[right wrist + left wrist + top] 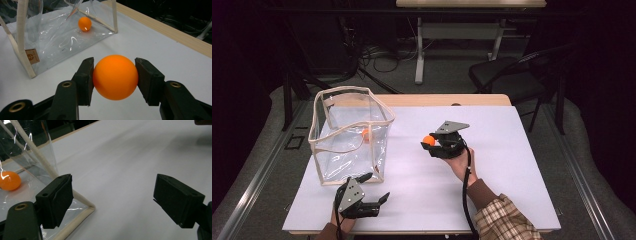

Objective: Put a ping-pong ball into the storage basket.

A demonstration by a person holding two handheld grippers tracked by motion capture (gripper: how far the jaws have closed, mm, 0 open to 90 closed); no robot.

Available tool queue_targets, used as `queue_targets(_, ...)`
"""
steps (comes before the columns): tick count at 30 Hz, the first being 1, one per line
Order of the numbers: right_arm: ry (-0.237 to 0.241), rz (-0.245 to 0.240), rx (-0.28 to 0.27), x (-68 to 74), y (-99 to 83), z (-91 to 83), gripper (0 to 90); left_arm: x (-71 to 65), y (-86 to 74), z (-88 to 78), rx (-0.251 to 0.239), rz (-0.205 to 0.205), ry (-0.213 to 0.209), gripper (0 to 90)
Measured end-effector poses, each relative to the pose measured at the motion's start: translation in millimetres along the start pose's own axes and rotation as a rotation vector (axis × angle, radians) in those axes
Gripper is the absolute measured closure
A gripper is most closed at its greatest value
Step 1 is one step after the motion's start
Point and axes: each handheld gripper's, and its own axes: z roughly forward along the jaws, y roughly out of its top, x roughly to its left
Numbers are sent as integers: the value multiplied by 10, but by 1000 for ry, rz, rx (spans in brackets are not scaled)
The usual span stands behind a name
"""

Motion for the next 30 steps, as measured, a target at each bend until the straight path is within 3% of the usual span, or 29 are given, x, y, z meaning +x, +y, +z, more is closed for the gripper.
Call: queue_targets(30, 2, -22, -31, -8, 318, 45, 509, 2, 1, 12, 3, 0, -4, 160)
